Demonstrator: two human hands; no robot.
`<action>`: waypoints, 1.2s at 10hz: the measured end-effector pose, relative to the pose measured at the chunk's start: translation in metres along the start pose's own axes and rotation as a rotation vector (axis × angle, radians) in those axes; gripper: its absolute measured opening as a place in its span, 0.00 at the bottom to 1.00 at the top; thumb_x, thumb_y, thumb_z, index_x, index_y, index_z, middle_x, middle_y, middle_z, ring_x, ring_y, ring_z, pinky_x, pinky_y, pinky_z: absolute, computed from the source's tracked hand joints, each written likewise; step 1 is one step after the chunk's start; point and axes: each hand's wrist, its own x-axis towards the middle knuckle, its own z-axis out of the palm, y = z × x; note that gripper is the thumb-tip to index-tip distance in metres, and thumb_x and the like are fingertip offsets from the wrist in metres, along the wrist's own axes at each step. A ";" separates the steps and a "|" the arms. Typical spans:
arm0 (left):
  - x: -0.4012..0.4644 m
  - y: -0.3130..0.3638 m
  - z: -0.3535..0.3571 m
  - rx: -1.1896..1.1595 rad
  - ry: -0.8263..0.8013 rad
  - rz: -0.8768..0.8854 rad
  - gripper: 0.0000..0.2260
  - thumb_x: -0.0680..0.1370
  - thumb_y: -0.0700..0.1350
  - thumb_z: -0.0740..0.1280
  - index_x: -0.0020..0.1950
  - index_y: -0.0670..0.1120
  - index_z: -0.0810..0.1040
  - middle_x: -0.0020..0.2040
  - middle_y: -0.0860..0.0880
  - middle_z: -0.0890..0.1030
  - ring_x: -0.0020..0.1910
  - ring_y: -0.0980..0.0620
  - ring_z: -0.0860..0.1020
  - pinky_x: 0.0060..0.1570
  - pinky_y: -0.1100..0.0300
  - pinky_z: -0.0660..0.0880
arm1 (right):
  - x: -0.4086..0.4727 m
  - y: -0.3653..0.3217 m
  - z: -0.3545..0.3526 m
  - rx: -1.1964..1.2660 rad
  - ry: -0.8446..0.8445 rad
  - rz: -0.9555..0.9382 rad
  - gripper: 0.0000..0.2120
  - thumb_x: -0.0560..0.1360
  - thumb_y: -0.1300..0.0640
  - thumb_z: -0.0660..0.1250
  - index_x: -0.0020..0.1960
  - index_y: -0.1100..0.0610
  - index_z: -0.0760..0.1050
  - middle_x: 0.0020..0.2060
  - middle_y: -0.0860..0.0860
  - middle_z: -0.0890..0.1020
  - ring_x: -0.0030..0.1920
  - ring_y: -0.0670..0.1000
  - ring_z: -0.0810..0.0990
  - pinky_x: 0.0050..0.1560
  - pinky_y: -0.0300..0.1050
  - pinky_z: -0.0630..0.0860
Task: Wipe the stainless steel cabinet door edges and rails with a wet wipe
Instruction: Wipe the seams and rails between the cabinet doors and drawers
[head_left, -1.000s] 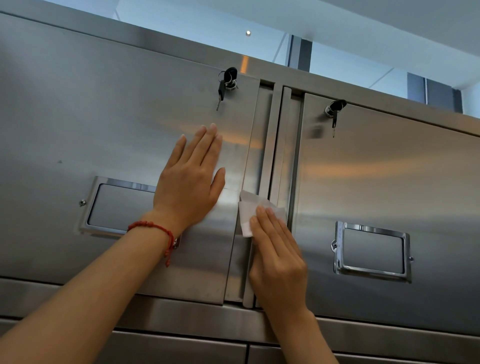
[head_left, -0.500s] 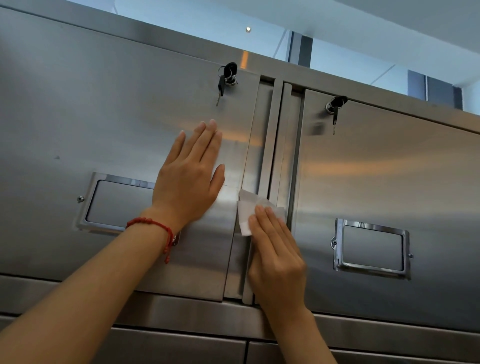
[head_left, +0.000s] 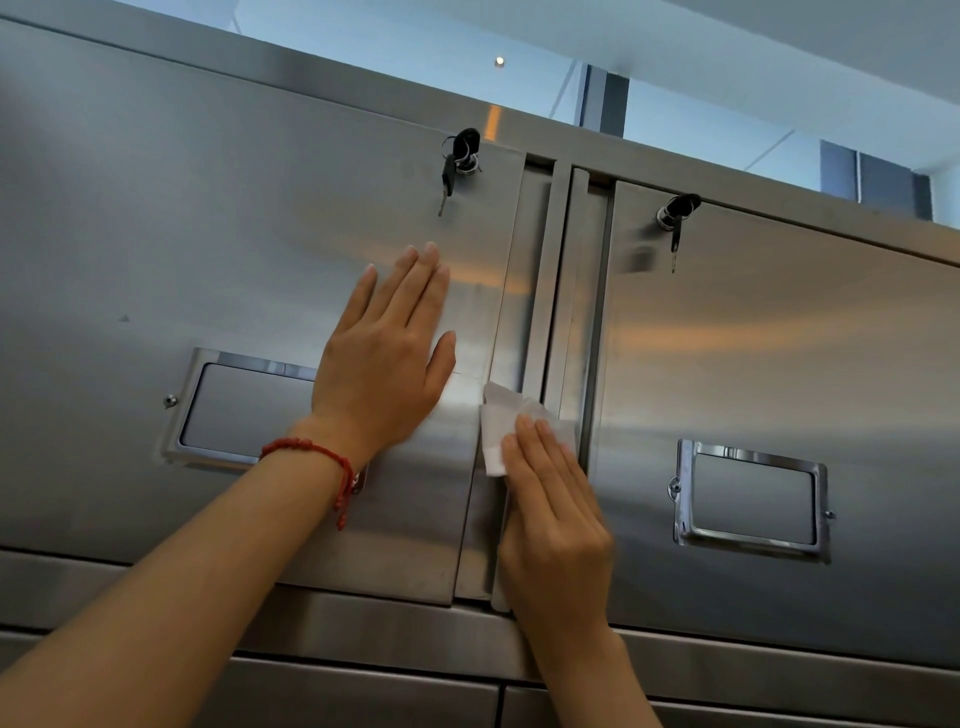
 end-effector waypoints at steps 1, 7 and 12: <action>0.000 0.000 0.000 -0.001 -0.010 -0.001 0.27 0.78 0.52 0.46 0.73 0.39 0.60 0.74 0.41 0.60 0.74 0.45 0.57 0.73 0.48 0.52 | -0.012 -0.003 -0.001 0.011 0.016 -0.008 0.21 0.63 0.77 0.71 0.55 0.67 0.79 0.57 0.61 0.79 0.60 0.59 0.77 0.56 0.58 0.77; 0.000 0.000 0.000 -0.004 -0.008 0.001 0.27 0.78 0.52 0.46 0.73 0.38 0.60 0.74 0.40 0.60 0.74 0.45 0.57 0.73 0.48 0.52 | -0.017 -0.002 -0.002 -0.009 0.016 -0.046 0.20 0.64 0.74 0.70 0.55 0.67 0.79 0.58 0.61 0.79 0.61 0.59 0.76 0.56 0.56 0.77; 0.000 0.000 0.000 -0.001 -0.004 0.001 0.27 0.78 0.52 0.46 0.73 0.39 0.60 0.74 0.41 0.61 0.74 0.45 0.57 0.73 0.49 0.52 | -0.016 -0.003 0.000 -0.008 0.048 -0.023 0.19 0.65 0.74 0.68 0.56 0.67 0.79 0.58 0.60 0.78 0.61 0.59 0.76 0.57 0.57 0.77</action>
